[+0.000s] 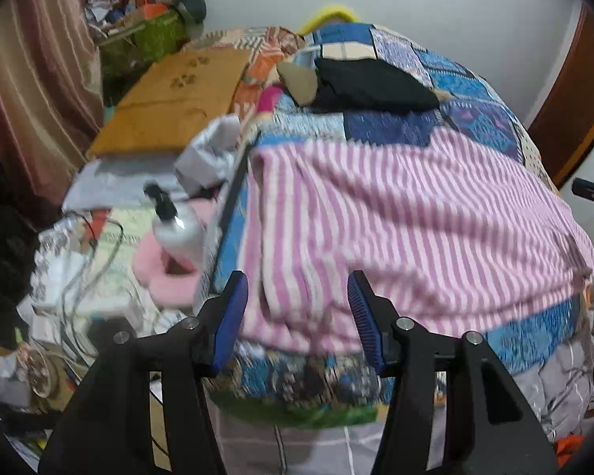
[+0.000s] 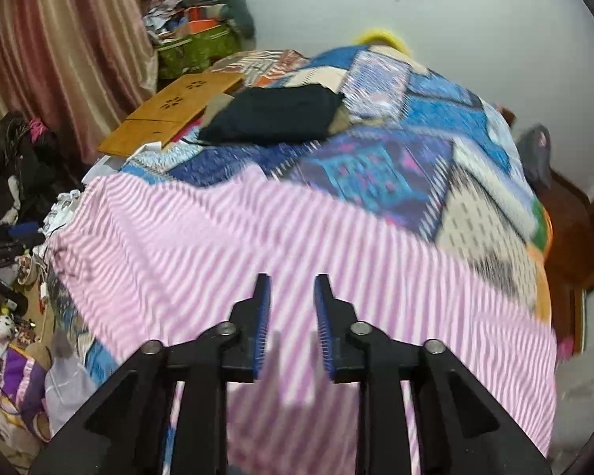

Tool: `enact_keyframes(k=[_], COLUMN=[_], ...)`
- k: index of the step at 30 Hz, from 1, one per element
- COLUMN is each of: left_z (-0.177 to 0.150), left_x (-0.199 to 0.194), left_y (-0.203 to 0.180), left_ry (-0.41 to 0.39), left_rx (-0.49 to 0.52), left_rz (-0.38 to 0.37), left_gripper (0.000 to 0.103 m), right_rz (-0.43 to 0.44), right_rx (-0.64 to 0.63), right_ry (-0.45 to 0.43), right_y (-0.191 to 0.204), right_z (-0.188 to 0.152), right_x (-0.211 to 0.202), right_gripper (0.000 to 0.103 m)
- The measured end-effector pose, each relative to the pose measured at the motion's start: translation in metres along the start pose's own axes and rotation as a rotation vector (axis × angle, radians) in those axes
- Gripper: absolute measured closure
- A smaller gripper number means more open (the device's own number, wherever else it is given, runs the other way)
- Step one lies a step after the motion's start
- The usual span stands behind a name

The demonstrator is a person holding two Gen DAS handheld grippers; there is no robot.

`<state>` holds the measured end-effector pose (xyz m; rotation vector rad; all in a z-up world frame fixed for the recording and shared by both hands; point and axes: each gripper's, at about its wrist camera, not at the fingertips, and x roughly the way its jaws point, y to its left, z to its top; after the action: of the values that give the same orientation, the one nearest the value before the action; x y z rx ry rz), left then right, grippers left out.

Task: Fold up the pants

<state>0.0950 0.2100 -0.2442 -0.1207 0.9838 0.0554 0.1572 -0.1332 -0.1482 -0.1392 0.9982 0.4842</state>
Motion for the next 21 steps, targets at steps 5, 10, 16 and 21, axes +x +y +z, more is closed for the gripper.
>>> enact_keyframes(k=[5,10,16,21], left_z=[-0.016,-0.016,-0.022,-0.023], left_x=[0.014,0.025,0.030,0.004], left_y=[-0.004,-0.010,-0.019,0.009], left_ry=[0.021,0.015,0.016,-0.053], left_rx=[-0.030,-0.030,0.033,0.001], left_rz=[-0.029,-0.015,0.100,0.215], left_gripper=[0.050,0.060,0.097,0.103], right_rz=[0.011,0.032,-0.009,0.018], right_rx=[0.050,0.061,0.014,0.038], right_ry=[0.024,0.068,0.082,0.095], right_y=[-0.001,0.010,0.024,0.017], right_z=[-0.038,-0.060,-0.074,-0.079], right_x=[-0.004,0.013,0.026,0.024], right_gripper=[0.076,0.076,0.076,0.076])
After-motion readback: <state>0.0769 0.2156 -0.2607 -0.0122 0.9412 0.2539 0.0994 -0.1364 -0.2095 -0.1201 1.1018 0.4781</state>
